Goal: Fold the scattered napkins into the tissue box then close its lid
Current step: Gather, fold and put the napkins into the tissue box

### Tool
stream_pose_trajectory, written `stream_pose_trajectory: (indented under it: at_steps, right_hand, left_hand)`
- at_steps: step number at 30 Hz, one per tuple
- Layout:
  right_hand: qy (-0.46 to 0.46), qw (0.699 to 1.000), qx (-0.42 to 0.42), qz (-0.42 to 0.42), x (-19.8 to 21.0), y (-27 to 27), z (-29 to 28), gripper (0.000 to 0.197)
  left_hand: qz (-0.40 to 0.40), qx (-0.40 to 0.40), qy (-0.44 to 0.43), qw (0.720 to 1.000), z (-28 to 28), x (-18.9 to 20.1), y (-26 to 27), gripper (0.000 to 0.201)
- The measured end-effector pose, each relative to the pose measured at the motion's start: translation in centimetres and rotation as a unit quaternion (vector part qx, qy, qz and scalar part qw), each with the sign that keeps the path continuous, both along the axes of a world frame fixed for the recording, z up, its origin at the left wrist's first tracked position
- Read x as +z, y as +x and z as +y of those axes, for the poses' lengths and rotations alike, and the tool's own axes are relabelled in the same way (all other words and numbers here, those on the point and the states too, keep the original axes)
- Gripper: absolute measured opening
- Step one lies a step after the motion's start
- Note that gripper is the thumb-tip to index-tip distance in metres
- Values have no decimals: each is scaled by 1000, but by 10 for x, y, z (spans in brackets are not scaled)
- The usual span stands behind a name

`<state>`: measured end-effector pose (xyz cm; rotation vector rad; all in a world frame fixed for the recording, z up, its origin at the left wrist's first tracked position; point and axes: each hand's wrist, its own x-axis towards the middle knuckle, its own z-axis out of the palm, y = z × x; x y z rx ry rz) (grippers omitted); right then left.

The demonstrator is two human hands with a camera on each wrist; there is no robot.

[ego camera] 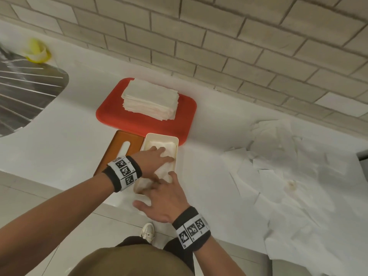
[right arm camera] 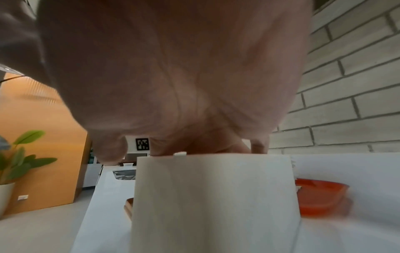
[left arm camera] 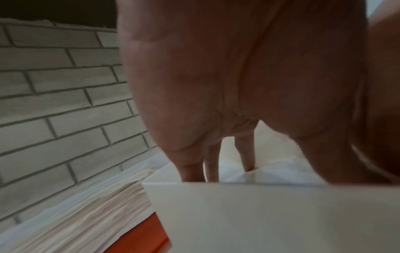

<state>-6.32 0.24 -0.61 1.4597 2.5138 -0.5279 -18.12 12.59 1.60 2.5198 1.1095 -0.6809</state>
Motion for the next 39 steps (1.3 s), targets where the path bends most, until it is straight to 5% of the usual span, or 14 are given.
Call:
stream_pose_trajectory:
  at_steps: [3, 5, 8, 10, 12, 14, 19, 21, 25, 31, 36, 39]
  right_hand:
    - [6, 1000, -9, 12, -3, -4, 5, 74]
    - [28, 991, -42, 121, 4, 5, 5, 63]
    - [125, 920, -193, 318, 15, 51, 10, 27]
    - [190, 869, -306, 340, 13, 106, 25, 15]
    - [209, 876, -352, 256, 6, 169, 52, 23]
    - [138, 921, -349, 104, 0, 228, 84, 56]
    - [-70, 964, -224, -123, -5, 312, 137, 113]
    - [-101, 965, -204, -132, -12, 320, 146, 115]
    - [-124, 961, -199, -144, -16, 321, 153, 85]
    - [-56, 972, -215, 70, 41, 314, 136, 20]
    - [-25, 960, -156, 231, 130, 276, 109, 25]
    - [-13, 938, -133, 321, 164, 252, 96, 24]
  left_hand:
    - [26, -14, 14, 999, -5, -4, 7, 102]
    - [14, -2, 15, 1000, -4, -8, 6, 103]
    - [-42, 39, -1, 998, -2, -5, 0, 111]
    - [-82, 79, 8, 994, -6, 1, -3, 107]
    - [-142, 110, 48, 983, -15, 7, -2, 88]
    - [-207, 131, 84, 966, -25, 16, 5, 68]
    - [-301, 141, 95, 938, -52, 35, 39, 41]
    - [-310, 144, 94, 935, -60, 34, 51, 37]
    - [-320, 168, 84, 929, -71, 29, 67, 34]
    - [-362, 232, 56, 901, -71, 36, 93, 53]
    - [-456, 302, -15, 837, -57, 52, 121, 104]
    - [-540, 329, -56, 773, -49, 70, 131, 73]
